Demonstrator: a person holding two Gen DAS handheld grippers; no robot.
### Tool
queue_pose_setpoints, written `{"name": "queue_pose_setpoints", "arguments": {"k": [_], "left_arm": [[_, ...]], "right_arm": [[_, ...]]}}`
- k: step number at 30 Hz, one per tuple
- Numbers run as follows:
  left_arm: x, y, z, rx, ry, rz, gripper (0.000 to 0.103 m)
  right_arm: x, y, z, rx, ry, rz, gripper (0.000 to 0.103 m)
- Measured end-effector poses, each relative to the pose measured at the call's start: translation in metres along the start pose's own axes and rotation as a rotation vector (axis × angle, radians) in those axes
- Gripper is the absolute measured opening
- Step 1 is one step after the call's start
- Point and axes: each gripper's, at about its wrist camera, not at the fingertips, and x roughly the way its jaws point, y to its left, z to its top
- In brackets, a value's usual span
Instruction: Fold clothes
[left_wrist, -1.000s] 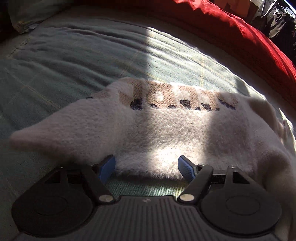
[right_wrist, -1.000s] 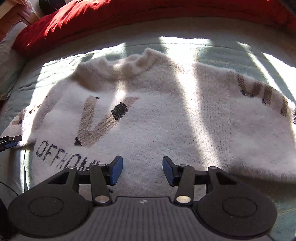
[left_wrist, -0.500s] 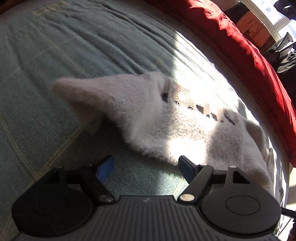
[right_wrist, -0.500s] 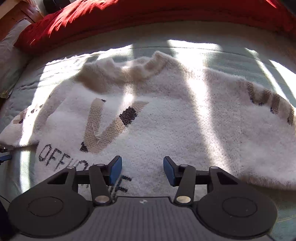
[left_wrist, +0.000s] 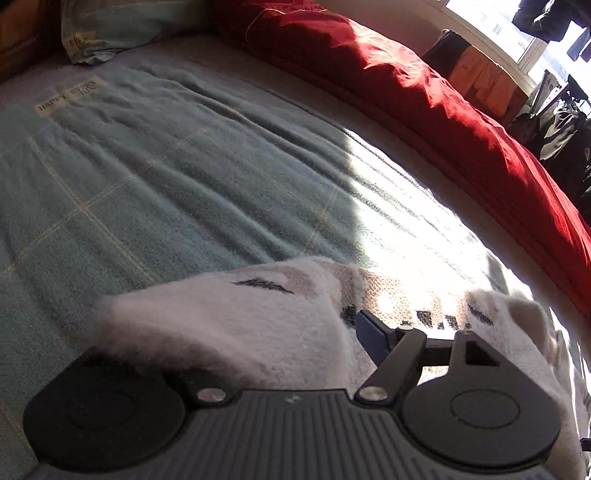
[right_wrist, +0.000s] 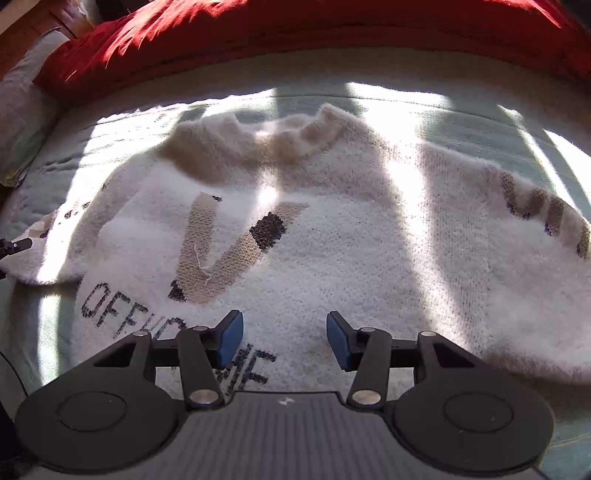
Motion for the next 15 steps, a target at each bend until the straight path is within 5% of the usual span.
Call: {"name": "queue_pose_setpoints", "arguments": {"k": [5, 12, 15], "left_arm": [[-0.003, 0.011, 0.022, -0.029, -0.044, 0.016, 0.076], [-0.014, 0.005, 0.039, 0.088, -0.067, 0.280, 0.076], [-0.025, -0.019, 0.040, 0.155, -0.092, 0.290, 0.076]], "right_arm": [[0.002, 0.006, 0.001, -0.019, -0.001, 0.000, 0.055], [0.001, 0.010, 0.003, -0.040, -0.011, -0.012, 0.055], [0.000, 0.009, 0.003, -0.040, -0.011, -0.016, 0.055]]}}
